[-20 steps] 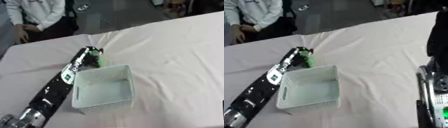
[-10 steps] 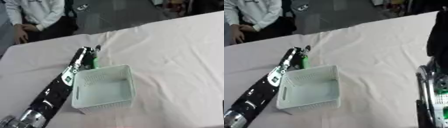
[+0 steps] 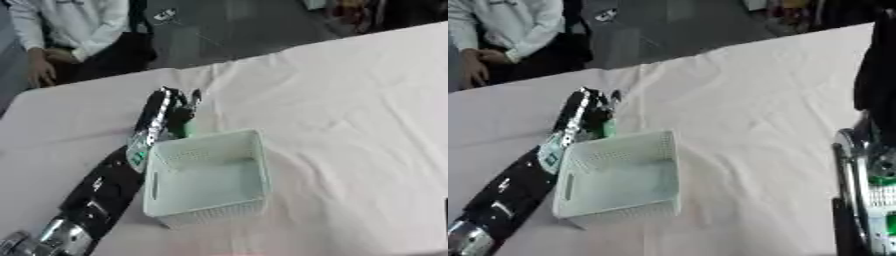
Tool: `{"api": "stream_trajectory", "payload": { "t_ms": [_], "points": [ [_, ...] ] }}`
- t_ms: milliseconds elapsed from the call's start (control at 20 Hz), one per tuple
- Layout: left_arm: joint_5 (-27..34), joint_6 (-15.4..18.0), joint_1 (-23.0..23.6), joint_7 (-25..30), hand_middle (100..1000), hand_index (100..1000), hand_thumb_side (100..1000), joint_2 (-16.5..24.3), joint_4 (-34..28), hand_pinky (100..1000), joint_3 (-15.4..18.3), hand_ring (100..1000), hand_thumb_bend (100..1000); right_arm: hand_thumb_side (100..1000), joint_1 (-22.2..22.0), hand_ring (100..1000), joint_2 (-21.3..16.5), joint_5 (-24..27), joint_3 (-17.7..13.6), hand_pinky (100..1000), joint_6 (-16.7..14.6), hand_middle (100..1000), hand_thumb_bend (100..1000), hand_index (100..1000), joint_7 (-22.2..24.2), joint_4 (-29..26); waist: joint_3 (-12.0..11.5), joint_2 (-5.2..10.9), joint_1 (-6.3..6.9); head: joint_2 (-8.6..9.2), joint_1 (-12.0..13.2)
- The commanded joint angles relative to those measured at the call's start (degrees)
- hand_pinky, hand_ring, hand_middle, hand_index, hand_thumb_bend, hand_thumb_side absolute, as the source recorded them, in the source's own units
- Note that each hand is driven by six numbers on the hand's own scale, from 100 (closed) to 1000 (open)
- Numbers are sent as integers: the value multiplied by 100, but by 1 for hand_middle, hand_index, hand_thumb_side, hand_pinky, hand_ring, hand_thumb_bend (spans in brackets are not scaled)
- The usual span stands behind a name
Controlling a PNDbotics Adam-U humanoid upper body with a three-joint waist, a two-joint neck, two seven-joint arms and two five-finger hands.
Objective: Pick up objects on the table and place them in the box.
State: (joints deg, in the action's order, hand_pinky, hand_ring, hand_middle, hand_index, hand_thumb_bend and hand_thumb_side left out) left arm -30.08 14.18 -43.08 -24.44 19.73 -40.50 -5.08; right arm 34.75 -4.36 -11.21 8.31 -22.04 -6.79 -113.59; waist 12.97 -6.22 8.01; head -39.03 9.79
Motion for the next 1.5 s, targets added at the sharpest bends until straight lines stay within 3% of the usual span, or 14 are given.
{"api": "stream_trajectory", "payload": {
  "t_ms": [50, 750, 1500],
  "points": [
    [-51, 48, -153, -126, 100, 356, 759, 277, -290, 100, 26, 100, 219, 1000, 81, 456, 7, 13, 13, 276, -1, 517, 100, 569, 2, -100, -22, 110, -23, 48, -54],
    [130, 50, -319, -164, 100, 355, 772, 647, -1379, 100, -162, 100, 207, 1000, 19, 457, -75, -17, 7, 276, 27, 517, 100, 569, 3, -100, -133, 191, 22, 4, -137],
    [481, -86, -243, 432, 100, 364, 775, 1190, -2574, 100, -614, 100, 206, 1000, -60, 457, -197, -48, 8, 274, 52, 517, 100, 570, 12, -73, -285, 280, 65, -37, -201]
  ]
}}
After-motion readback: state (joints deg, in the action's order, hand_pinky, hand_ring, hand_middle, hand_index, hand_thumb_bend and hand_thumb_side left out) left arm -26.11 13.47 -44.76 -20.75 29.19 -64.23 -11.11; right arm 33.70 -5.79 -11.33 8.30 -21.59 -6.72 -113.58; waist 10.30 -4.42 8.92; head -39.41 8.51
